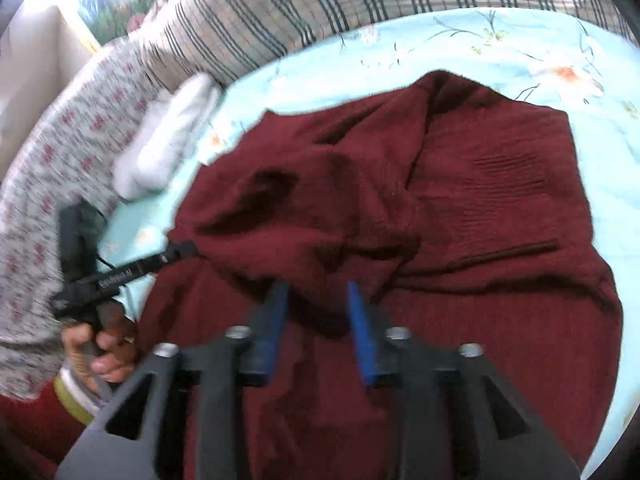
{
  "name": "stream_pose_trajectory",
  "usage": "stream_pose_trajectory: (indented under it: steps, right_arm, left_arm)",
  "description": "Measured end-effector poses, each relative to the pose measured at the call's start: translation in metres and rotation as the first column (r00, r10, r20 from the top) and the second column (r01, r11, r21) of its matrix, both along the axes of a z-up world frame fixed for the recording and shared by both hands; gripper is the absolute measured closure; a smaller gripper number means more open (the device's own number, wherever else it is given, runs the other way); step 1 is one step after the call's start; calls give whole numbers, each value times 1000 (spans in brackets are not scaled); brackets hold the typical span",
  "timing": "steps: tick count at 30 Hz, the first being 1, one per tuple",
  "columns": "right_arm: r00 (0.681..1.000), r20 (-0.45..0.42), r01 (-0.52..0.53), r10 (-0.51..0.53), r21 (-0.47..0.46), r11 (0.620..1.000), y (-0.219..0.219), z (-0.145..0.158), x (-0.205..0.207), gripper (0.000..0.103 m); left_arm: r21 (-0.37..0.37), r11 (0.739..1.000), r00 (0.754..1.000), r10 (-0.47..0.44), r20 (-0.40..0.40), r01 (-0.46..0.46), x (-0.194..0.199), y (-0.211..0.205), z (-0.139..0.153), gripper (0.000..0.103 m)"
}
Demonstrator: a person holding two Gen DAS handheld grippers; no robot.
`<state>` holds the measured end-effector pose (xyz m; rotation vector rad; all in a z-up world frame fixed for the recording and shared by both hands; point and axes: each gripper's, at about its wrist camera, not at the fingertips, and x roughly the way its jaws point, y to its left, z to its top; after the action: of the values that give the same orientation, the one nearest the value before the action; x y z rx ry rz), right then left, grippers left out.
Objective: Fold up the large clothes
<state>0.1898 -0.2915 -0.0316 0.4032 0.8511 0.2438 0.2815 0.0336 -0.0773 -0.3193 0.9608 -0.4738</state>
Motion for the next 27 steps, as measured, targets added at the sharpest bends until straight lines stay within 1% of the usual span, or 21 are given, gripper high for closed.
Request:
stream_pose_trajectory:
  steps: [1,3,4,6,7,9,12,13,14,15,16,17,18,19,21,22,25,27]
  right_arm:
    - [1000,20,21,-22,40,999,-10,4,-1,44]
    - [998,33,56,-59,77,995,-23,8,5,44]
    - [996,31,86,-89,73,994,-28,9,11,44]
    - [991,9,134,-135,52,990,-37,7,29,44]
    - [989,-8,147,-147,55,988,-39,4,38,44]
    - [987,-46,158,-155,67,985,-41,-4,58,44]
    - [979,-129,163,-159,23,986,-36,-20,81,44]
    - [977,-150,160,-154,29,987,-35,-26,84,46]
    - [976,-167,150,-141,41,988,-32,-31,87,54]
    - [975,-176,144,-134,42,989,-30,-33,88,89]
    - [975,-165,153,-146,31,988,-30,-30,86,94]
    - [978,-129,166,-162,18,986,-32,-23,82,94]
    - [979,-84,189,-188,4,982,-36,-13,77,94]
    - [976,-57,212,-212,-11,977,-40,-6,73,95]
    - [965,-19,261,-262,-58,964,-50,1,67,95]
    - [961,-23,274,-277,-78,958,-55,-1,67,95]
    - [957,-97,269,-274,-58,961,-64,-22,71,95]
    - [957,-113,263,-269,-65,963,-63,-30,70,95]
  left_arm:
    - [-46,999,1000,2,-19,-3,2,6,1,56]
    - [-100,995,999,-5,-53,-1,10,9,1,55]
    - [-130,991,997,-13,-73,4,16,8,1,55]
    - [-146,989,996,-19,-88,6,27,3,1,55]
    - [-139,990,996,-24,-92,11,33,-3,0,55]
    - [-98,995,995,-26,-98,16,43,-13,-2,56]
    - [-54,998,993,-46,-109,40,54,-29,-6,58]
    - [-30,998,993,-54,-108,52,57,-36,-8,58]
    - [-6,998,993,-58,-101,58,58,-41,-8,66]
    - [23,997,994,-67,-90,70,59,-47,-8,87]
    - [52,995,994,-76,-78,80,59,-52,-7,92]
    - [87,993,996,-75,-56,79,58,-57,-5,92]
    - [137,988,997,-71,-20,73,56,-63,-1,92]
    - [174,982,997,-74,1,73,54,-68,0,92]
    - [221,973,997,-78,23,71,51,-76,-2,92]
    - [217,974,997,-79,25,72,51,-77,-2,93]
    - [201,978,997,-68,27,61,51,-76,-7,93]
    - [182,981,998,-63,21,59,53,-72,-9,92]
